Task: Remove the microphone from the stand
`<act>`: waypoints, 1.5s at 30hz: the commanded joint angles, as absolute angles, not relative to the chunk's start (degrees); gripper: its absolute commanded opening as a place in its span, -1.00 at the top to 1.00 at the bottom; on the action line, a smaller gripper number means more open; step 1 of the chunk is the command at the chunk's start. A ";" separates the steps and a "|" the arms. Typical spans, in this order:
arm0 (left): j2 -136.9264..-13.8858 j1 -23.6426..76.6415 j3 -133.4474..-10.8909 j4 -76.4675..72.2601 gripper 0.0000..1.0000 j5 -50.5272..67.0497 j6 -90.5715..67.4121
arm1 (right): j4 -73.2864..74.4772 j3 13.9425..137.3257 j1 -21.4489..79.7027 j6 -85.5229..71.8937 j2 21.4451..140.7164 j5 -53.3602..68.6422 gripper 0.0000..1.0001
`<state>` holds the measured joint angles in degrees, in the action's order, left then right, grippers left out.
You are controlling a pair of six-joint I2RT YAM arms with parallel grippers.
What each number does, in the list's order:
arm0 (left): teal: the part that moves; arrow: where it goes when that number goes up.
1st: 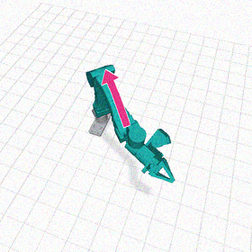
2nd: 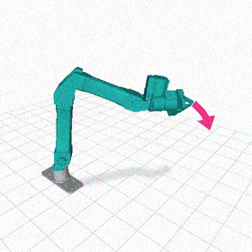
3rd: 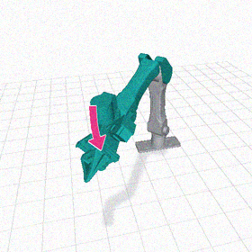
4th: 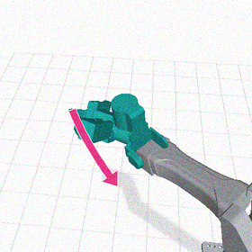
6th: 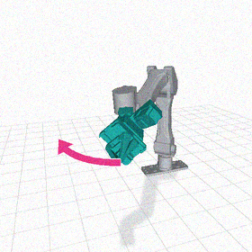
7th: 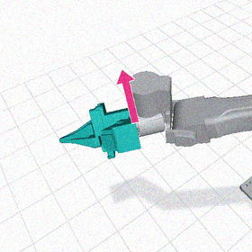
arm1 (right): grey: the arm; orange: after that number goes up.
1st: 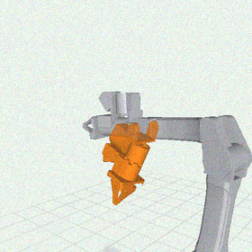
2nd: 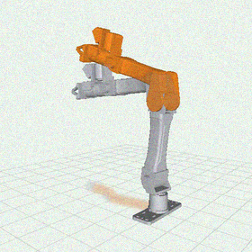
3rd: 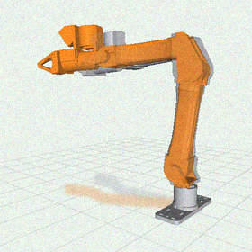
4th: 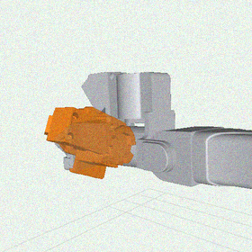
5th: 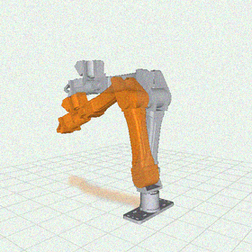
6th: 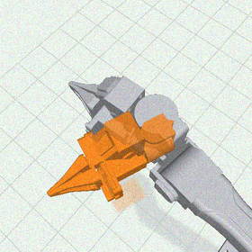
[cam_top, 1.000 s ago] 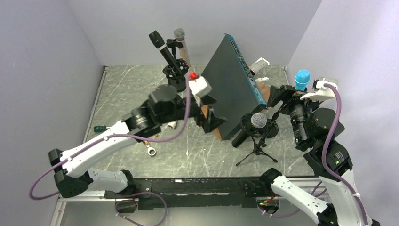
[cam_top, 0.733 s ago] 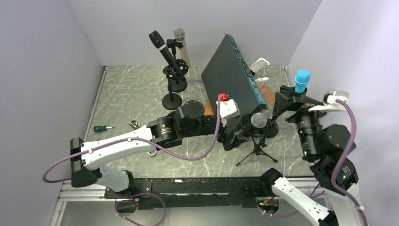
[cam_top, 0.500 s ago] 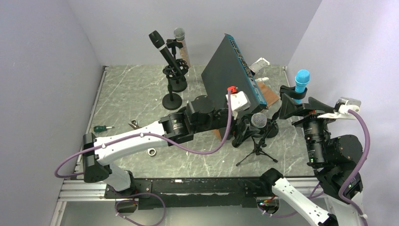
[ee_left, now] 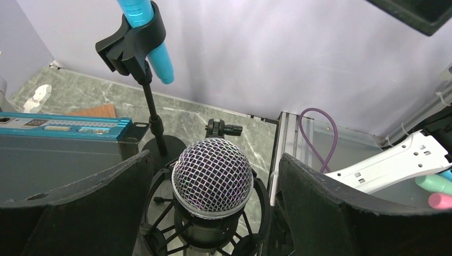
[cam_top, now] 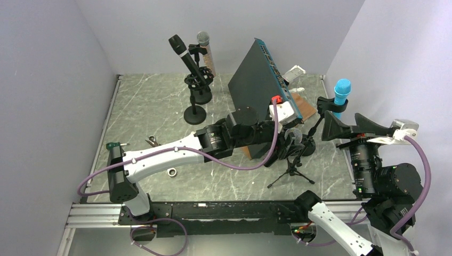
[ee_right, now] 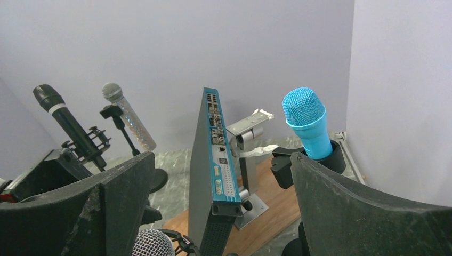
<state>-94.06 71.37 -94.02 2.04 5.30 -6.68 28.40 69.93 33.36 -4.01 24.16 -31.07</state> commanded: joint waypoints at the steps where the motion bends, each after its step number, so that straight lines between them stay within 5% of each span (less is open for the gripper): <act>1: -94.56 71.98 -96.83 2.06 -0.81 4.99 -7.80 | 26.70 69.44 33.44 -3.12 23.37 -29.63 -1.00; 9: -94.40 72.16 -95.89 2.90 -0.74 1.13 -7.60 | 25.77 68.52 33.43 -3.40 22.39 -27.26 -1.00; 21: -96.69 72.16 -102.10 9.10 0.14 0.34 -5.71 | 24.80 67.78 33.44 -3.04 21.63 -27.03 -1.00; 30: -97.36 72.16 -108.54 12.09 0.53 3.66 -4.11 | 24.70 67.21 33.40 -3.05 21.96 -27.51 -1.00; 33: -97.45 72.16 -110.60 12.63 0.80 3.89 -3.08 | 24.46 66.86 33.39 -3.15 21.90 -27.96 -1.00; 45: -99.80 72.21 -124.58 15.85 1.00 3.39 -1.32 | 23.74 65.75 33.38 -4.14 22.41 -28.48 -1.00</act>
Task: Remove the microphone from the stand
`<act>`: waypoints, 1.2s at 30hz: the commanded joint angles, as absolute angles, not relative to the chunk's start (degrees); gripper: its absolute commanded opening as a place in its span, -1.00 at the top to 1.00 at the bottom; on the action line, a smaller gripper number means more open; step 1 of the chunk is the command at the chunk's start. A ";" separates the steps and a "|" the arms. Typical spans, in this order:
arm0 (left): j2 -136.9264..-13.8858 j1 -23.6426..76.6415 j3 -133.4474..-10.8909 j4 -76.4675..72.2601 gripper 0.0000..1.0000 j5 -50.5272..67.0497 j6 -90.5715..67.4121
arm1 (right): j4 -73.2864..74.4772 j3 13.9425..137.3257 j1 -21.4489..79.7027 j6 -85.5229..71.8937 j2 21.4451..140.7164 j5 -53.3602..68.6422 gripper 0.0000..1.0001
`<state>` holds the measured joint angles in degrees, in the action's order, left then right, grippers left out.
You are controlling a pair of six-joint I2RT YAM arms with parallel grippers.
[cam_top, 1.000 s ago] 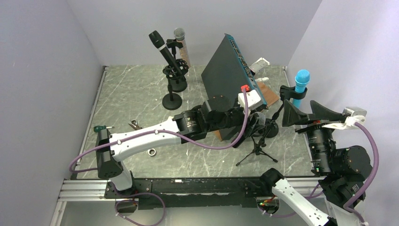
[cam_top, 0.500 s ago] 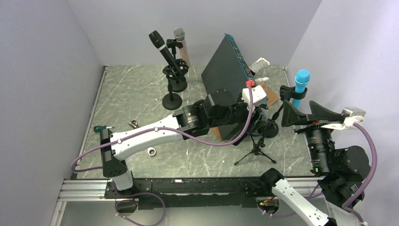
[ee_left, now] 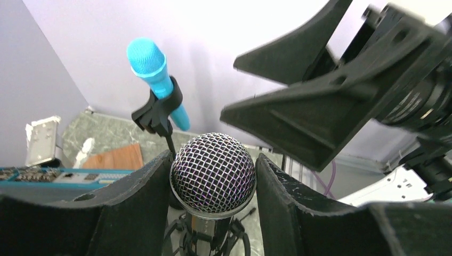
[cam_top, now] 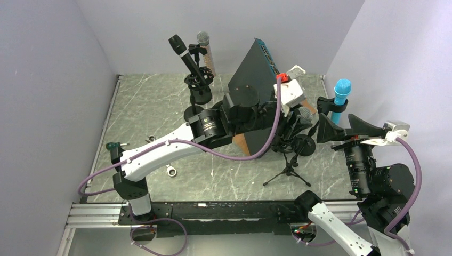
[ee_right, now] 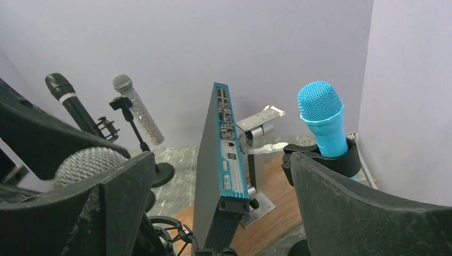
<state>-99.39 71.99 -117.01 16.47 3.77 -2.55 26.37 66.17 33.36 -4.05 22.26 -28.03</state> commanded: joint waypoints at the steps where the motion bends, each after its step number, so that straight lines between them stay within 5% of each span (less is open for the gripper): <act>1: -100.17 72.16 -126.40 16.56 1.00 3.21 -1.36 | 23.61 65.69 33.43 -4.26 22.41 -28.40 -1.00; 20: -93.74 72.16 -134.26 13.31 1.00 6.25 2.50 | 22.96 64.55 33.49 -5.10 23.69 -28.07 -1.00; 29: -82.22 70.83 -123.26 21.47 1.00 -7.55 5.26 | 22.10 63.53 33.48 -5.88 24.43 -27.73 -1.00; 36: -70.80 56.61 -106.96 34.45 1.00 -9.51 -7.60 | 21.79 63.12 33.49 -6.49 25.55 -26.68 -1.00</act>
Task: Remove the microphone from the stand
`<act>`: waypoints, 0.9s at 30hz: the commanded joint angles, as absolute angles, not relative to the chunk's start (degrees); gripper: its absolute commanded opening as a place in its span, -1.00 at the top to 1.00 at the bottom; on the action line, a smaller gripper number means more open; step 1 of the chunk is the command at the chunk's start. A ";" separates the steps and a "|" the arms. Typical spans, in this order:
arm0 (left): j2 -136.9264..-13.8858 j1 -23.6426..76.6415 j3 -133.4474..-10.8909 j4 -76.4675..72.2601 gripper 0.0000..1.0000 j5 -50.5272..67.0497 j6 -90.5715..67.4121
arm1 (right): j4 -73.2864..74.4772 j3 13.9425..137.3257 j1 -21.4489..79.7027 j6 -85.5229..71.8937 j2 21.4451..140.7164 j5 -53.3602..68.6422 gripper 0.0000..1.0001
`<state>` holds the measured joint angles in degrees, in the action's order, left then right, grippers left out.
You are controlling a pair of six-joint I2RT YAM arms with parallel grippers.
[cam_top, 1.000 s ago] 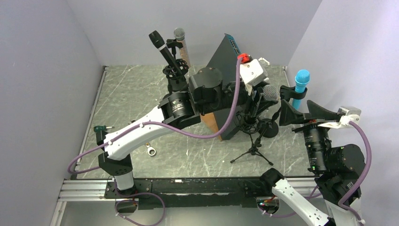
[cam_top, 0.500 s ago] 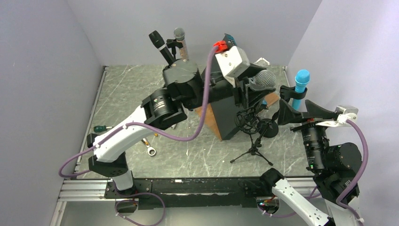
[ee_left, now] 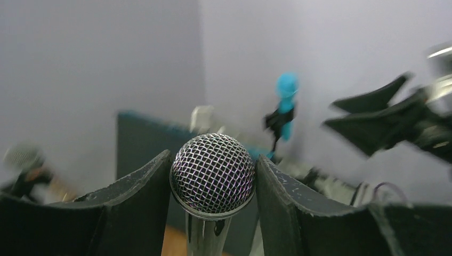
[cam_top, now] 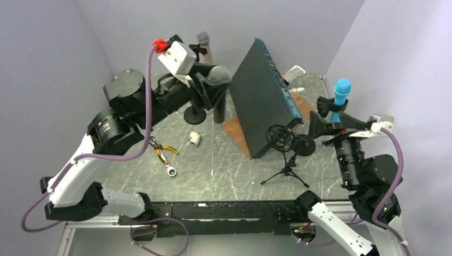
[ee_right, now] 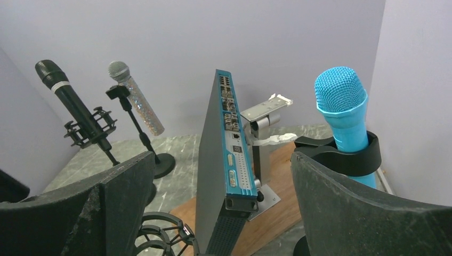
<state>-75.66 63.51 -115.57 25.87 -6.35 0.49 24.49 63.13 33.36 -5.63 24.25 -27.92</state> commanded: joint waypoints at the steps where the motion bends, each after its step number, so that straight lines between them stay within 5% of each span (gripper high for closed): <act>1: -67.84 53.17 -103.15 35.19 1.00 -8.89 -9.35 | 21.74 63.11 33.43 -6.56 25.65 -26.67 -1.00; 14: -50.68 25.16 -63.08 37.94 1.00 -5.49 -17.97 | 19.63 61.09 33.46 -7.12 27.12 -25.20 -1.00; 27: -73.76 -9.55 -62.34 24.84 1.00 19.30 -36.50 | 19.96 60.85 33.41 -5.89 26.33 -26.28 -1.00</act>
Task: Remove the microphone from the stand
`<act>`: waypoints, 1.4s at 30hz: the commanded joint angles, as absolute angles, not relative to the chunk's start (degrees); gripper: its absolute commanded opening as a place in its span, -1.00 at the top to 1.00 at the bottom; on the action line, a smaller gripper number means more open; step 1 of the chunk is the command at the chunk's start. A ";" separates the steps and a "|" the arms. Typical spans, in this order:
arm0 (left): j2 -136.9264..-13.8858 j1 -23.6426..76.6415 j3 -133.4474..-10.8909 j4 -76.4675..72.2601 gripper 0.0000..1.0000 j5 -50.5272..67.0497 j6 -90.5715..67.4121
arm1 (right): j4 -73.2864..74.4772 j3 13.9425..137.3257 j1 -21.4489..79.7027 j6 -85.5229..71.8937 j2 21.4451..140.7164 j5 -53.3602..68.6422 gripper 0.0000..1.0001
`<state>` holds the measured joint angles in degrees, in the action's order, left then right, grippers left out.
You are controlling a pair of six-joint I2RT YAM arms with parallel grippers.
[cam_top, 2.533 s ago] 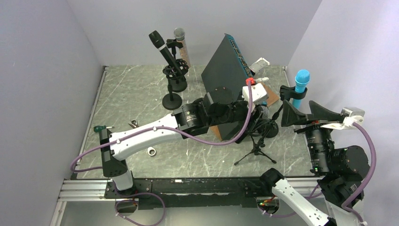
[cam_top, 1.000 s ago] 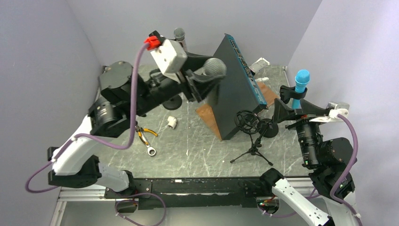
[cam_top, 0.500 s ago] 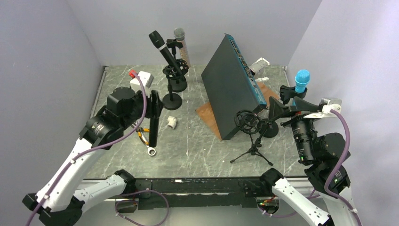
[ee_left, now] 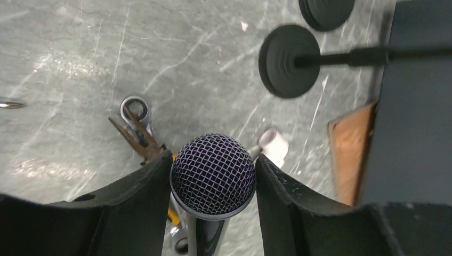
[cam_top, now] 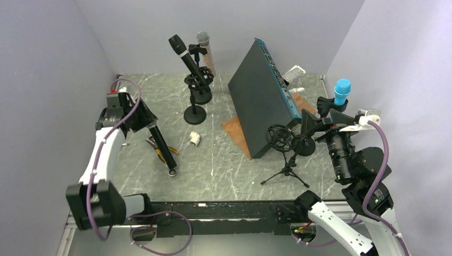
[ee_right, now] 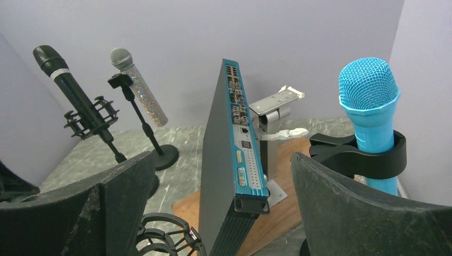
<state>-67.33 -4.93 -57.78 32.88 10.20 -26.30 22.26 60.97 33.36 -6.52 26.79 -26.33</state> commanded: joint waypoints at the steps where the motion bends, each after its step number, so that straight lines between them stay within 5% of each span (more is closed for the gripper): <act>1: -76.38 -10.38 -63.36 23.30 1.00 19.53 -38.49 | 20.00 60.90 33.44 -5.82 26.51 -26.13 -1.00; 8: -98.98 -15.14 -77.60 19.41 1.00 19.77 -46.23 | 20.59 61.49 33.40 -6.26 26.95 -25.13 -1.00; 11: -108.36 -17.82 -79.09 8.76 1.00 28.95 -54.68 | 20.79 61.87 33.35 -6.60 27.07 -24.27 -1.00; 16: -118.38 -19.58 -78.18 -7.30 1.00 26.53 -67.17 | 21.99 63.03 33.41 -6.62 28.73 -23.81 -1.00; 35: -128.08 -18.54 -82.71 -8.90 1.00 11.85 -81.84 | 19.89 62.67 33.38 -5.27 33.99 -24.09 -1.00; 42: -128.43 -17.98 -81.83 -5.88 0.69 10.72 -83.60 | 19.69 62.67 33.39 -5.49 34.55 -23.66 -1.00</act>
